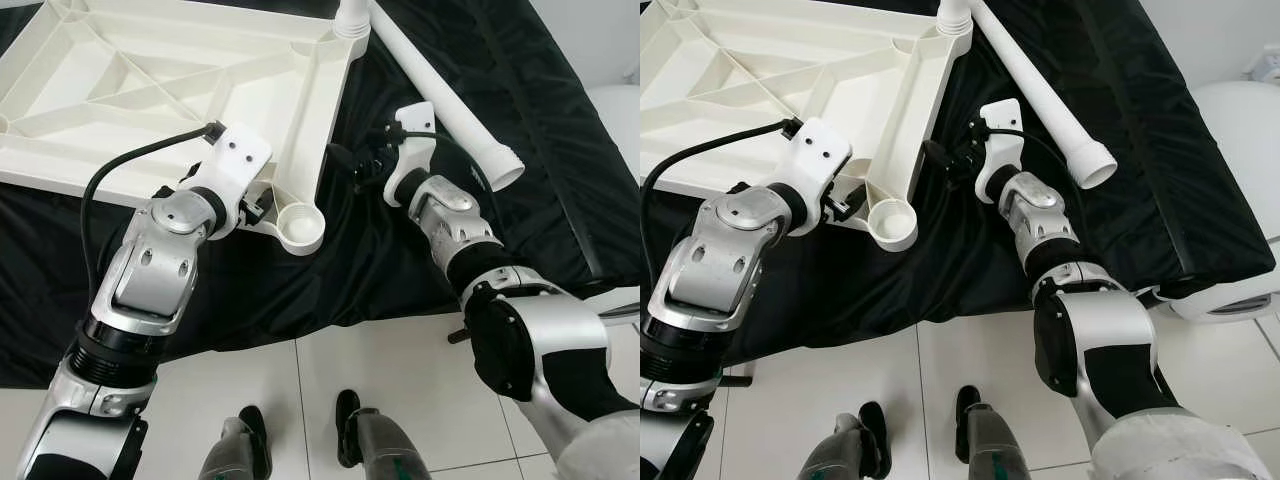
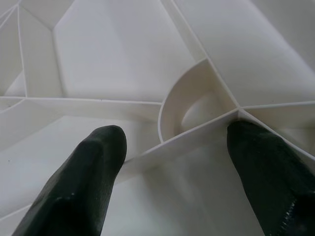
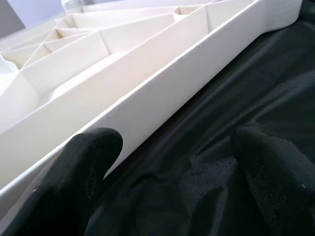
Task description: Building children table
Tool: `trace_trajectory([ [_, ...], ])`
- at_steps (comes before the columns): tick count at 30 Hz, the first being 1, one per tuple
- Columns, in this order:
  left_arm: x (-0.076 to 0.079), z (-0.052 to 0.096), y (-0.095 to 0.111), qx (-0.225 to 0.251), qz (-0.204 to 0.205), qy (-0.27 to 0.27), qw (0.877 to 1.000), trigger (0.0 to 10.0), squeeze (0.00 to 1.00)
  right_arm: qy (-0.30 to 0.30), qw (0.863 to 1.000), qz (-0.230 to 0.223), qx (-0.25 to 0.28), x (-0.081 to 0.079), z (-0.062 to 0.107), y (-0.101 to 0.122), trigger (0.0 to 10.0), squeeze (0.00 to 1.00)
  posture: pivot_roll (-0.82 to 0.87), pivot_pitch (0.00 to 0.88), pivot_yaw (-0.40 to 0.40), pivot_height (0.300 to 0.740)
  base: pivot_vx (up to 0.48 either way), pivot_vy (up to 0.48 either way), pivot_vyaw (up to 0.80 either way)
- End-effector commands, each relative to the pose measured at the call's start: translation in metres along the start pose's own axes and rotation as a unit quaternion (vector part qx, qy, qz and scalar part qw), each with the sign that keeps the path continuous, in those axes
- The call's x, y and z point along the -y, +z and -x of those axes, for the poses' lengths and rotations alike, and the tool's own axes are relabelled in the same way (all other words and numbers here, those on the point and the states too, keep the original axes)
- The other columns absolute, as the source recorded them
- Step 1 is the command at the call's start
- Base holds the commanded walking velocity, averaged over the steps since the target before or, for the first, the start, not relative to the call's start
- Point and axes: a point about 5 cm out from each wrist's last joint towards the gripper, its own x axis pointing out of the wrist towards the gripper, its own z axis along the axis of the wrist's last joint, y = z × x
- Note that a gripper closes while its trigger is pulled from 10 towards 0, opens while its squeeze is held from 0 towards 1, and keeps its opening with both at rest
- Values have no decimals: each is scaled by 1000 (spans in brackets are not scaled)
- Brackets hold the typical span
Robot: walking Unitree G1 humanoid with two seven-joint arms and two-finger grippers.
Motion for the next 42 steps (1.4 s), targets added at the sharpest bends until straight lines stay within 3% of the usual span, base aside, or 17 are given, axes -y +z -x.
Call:
trace_trajectory([
  [1,31,-8,-3,2,-2,-91,996,10000,0,45,997,-15,60,-22,-11,12,10000,0,71,350,52,740,0,0,0],
  [8,26,-11,-8,-3,-13,-87,996,10000,0,45,989,-6,138,-14,0,37,10000,0,44,315,51,740,0,0,0],
  [17,27,-15,-11,-1,-16,-87,996,10000,0,41,983,9,180,-17,14,52,10000,0,16,276,46,740,0,0,0],
  [19,31,-19,-14,-1,-13,-89,996,10000,0,-14,979,11,202,-14,27,55,10000,0,-3,243,46,740,0,0,0],
  [20,31,-19,-14,-1,-13,-89,996,10000,0,-14,979,11,202,-14,27,55,10000,0,-3,243,46,740,0,0,0],
  [22,37,-22,-15,0,-5,-94,996,10000,0,-74,973,12,217,-11,46,53,10000,0,-16,234,52,740,0,0,0],
  [23,37,-22,-15,0,-5,-94,996,10000,0,-74,973,12,217,-11,46,53,10000,0,-16,234,52,740,0,0,0],
  [25,47,-25,-16,4,7,-106,994,10000,0,-116,968,24,220,-10,70,50,10000,0,-33,228,61,740,0,0,0],
  [30,54,-27,-16,6,19,-114,993,10000,0,-140,965,37,217,-8,83,52,10000,0,-52,224,73,740,0,0,0],
  [42,69,-38,-2,30,42,-127,991,10000,0,-163,962,48,215,-16,95,62,10000,0,-72,214,94,740,0,0,0],
])
